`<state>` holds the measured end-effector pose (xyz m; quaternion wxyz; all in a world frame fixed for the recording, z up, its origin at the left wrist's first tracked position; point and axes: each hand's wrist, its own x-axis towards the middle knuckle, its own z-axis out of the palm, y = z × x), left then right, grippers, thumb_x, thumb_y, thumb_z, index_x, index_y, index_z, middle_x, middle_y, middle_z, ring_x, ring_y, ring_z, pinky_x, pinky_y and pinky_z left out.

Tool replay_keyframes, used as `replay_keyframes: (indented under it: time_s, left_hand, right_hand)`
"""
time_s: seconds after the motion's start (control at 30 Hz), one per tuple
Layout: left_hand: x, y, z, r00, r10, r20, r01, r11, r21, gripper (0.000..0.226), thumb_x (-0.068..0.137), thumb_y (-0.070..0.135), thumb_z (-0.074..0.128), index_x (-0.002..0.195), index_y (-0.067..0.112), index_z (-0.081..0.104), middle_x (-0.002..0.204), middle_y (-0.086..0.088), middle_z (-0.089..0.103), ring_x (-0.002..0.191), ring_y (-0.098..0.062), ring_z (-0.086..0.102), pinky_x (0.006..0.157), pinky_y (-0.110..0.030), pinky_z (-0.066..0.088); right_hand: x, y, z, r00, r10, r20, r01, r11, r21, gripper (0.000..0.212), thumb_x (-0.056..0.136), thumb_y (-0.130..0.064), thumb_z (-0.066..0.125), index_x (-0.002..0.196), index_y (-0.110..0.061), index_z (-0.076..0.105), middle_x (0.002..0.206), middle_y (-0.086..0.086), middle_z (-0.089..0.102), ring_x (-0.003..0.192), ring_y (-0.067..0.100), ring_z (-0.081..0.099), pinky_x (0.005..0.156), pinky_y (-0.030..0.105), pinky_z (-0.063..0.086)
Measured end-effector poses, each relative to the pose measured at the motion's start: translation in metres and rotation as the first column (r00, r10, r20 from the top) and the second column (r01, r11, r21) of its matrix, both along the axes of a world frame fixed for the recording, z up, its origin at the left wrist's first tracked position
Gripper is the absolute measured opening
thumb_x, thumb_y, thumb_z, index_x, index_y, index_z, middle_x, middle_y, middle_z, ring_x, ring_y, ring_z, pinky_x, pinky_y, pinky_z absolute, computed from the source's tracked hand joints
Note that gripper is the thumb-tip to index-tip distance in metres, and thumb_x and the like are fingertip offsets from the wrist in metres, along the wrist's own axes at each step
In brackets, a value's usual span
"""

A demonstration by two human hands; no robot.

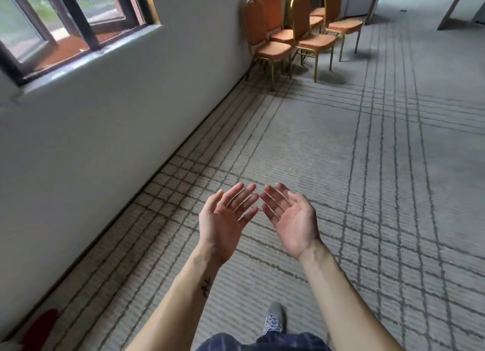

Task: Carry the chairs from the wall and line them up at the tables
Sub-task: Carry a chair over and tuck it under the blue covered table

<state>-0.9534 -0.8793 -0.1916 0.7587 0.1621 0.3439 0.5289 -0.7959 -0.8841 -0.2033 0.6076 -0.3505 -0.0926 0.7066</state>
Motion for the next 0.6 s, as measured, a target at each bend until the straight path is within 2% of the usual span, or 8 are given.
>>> replay_keyframes:
  time_s: [0.27, 0.47, 0.6]
  left_hand:
    - [0.029, 0.176, 0.003, 1.0, 0.016, 0.001, -0.016, 0.999, -0.04, 0.055, 0.102, 0.039, 0.034, 0.14, 0.003, 0.054, 0.136, -0.018, 0.064, 0.129, -0.034, 0.06, 0.115, -0.049, 0.037]
    - [0.038, 0.344, -0.024, 1.0, 0.001, 0.025, 0.0, 0.999, -0.046, 0.054, 0.102, 0.037, 0.035, 0.138, 0.004, 0.054, 0.136, -0.019, 0.064, 0.13, -0.036, 0.059, 0.114, -0.049, 0.038]
    - [0.036, 0.462, -0.026, 0.998, -0.018, 0.056, 0.021, 0.998, -0.064, 0.053, 0.101, 0.038, 0.036, 0.137, 0.005, 0.056, 0.135, -0.018, 0.065, 0.126, -0.033, 0.062, 0.109, -0.047, 0.042]
  right_hand:
    - [0.031, 0.179, 0.009, 0.999, 0.028, 0.018, -0.028, 0.999, -0.016, 0.035, 0.104, -0.025, 0.038, 0.128, -0.009, 0.059, 0.127, 0.015, 0.07, 0.119, 0.028, 0.066, 0.106, 0.041, 0.046]
    - [0.04, 0.343, -0.012, 0.998, -0.002, 0.068, 0.005, 0.999, -0.048, 0.036, 0.104, -0.025, 0.039, 0.129, -0.008, 0.058, 0.128, 0.017, 0.069, 0.122, 0.029, 0.065, 0.112, 0.043, 0.044]
    - [0.034, 0.46, -0.01, 0.995, -0.008, 0.102, 0.016, 0.997, -0.069, 0.035, 0.104, -0.025, 0.037, 0.125, -0.011, 0.06, 0.129, 0.016, 0.069, 0.119, 0.028, 0.066, 0.108, 0.041, 0.045]
